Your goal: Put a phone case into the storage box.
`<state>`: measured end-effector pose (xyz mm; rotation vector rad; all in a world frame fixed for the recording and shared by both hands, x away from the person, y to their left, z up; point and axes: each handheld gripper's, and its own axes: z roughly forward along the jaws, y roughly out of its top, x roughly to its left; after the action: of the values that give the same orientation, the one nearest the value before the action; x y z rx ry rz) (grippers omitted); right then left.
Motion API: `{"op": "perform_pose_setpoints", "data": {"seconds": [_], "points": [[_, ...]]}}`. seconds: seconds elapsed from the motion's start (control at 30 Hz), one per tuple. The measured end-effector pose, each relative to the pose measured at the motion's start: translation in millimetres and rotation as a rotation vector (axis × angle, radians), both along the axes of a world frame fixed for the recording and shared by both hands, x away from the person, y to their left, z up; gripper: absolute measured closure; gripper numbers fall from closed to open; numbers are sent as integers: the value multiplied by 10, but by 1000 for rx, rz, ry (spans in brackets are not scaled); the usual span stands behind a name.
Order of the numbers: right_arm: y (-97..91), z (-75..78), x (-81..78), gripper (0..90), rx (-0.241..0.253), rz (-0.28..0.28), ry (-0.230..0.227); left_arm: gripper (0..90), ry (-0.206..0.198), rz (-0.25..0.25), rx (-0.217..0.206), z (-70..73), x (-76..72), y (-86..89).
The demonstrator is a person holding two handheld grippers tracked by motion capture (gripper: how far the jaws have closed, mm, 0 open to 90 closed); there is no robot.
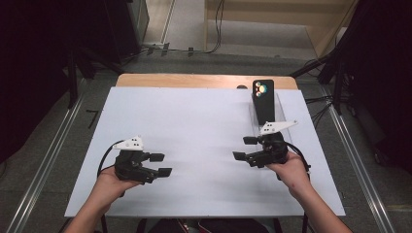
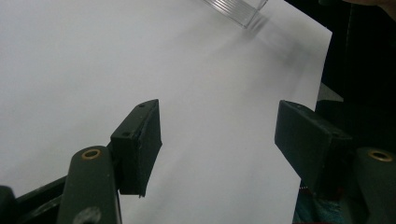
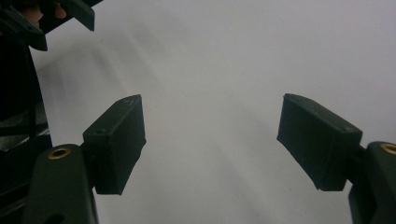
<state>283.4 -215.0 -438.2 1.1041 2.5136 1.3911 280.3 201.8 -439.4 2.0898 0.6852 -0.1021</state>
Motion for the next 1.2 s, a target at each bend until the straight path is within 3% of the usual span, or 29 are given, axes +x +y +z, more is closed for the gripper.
{"op": "perform_pose_setpoints", "data": {"seconds": [0.67, 1.2], "points": [[-74, -124, -276, 214, -36, 62, 4, 321, 6, -1, 2, -47, -128, 5], [-259, -228, -457, 214, -56, 63, 35, 321, 8, 11, -3, -58, -171, 55]]}}
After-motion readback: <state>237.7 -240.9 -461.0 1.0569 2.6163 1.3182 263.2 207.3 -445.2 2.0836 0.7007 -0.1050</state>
